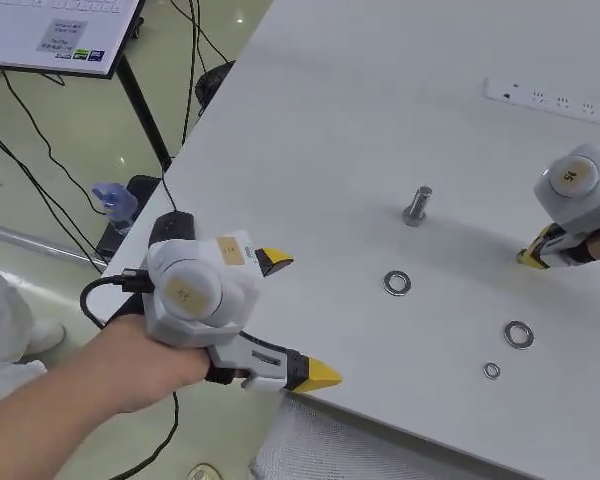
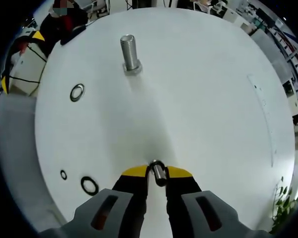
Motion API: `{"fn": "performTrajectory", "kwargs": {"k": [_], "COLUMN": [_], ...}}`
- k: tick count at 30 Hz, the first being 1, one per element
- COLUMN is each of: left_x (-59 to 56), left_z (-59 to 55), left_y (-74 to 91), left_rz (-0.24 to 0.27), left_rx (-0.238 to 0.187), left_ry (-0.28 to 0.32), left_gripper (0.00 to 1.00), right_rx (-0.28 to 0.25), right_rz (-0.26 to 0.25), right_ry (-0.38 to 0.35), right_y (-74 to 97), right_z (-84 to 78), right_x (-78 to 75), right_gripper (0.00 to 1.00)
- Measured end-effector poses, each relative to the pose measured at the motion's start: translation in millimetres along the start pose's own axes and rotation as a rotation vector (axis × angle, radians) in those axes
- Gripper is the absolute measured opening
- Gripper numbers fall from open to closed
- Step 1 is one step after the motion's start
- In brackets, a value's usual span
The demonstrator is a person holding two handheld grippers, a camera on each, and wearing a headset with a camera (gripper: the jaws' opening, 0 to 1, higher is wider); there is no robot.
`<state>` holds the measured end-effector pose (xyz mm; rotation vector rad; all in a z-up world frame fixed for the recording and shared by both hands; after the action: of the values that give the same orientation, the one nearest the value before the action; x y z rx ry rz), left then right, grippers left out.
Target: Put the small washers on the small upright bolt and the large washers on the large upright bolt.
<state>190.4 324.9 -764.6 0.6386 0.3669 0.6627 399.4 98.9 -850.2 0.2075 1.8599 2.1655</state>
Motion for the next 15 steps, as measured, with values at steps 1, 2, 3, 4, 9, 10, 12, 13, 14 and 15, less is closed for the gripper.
{"fn": "performTrajectory", "kwargs": {"k": [1, 2, 3, 4, 9, 10, 12, 13, 14, 15], "left_x": [-0.1, -0.1, -0.1, 0.0, -0.3, -0.3, -1.5, -2.0, -2.4, -2.9], "left_z": [0.3, 0.7, 1.5, 1.7, 6.4, 7.5, 9.7, 10.4, 11.4, 12.0], "left_y": [-0.1, -0.1, -0.1, -0.1, 0.5, 0.7, 1.3, 1.5, 1.5, 1.5], "left_rz": [0.000, 0.000, 0.000, 0.000, 0.005, 0.006, 0.002, 0.001, 0.001, -0.001], "left_rx": [0.000, 0.000, -0.001, 0.000, -0.005, -0.009, -0.013, -0.013, -0.012, -0.012], "left_ry": [0.000, 0.000, 0.000, 0.001, -0.007, -0.007, -0.007, -0.008, -0.013, -0.019], "left_gripper": [0.86, 0.86, 0.86, 0.86, 0.88, 0.89, 0.90, 0.90, 0.91, 0.92], "right_rx": [-0.005, -0.012, -0.020, -0.020, -0.033, -0.034, -0.036, -0.040, -0.043, -0.048], "right_rz": [-0.001, 0.001, 0.002, 0.002, 0.002, 0.002, 0.000, -0.001, -0.003, -0.004], "right_ry": [-0.001, -0.004, -0.005, -0.002, -0.010, -0.010, -0.009, -0.011, -0.014, -0.018], "right_y": [0.9, 2.1, 3.4, 4.2, 11.9, 13.2, 16.5, 19.1, 20.9, 23.7], "right_z": [0.5, 1.4, 2.3, 2.2, 2.4, 2.0, 0.8, 0.3, 0.1, -0.3], "right_x": [-0.3, -0.1, 0.0, 0.2, -0.6, -0.4, -0.7, -1.3, -1.9, -2.5], "right_gripper": [0.16, 0.18, 0.20, 0.21, 0.22, 0.22, 0.22, 0.22, 0.22, 0.22]}}
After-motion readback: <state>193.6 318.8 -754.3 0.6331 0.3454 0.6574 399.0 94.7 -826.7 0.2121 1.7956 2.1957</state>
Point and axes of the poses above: the centre of the closed fingertips' face, and the gripper's own axes: y roughly backward along the fingers, x roughly to its left, z roughly out of its top, the point moved 1 cm from there along y, roughly backward along the fingers, and after that the axes turned 3 degrees about x, right-handed, at the moved point
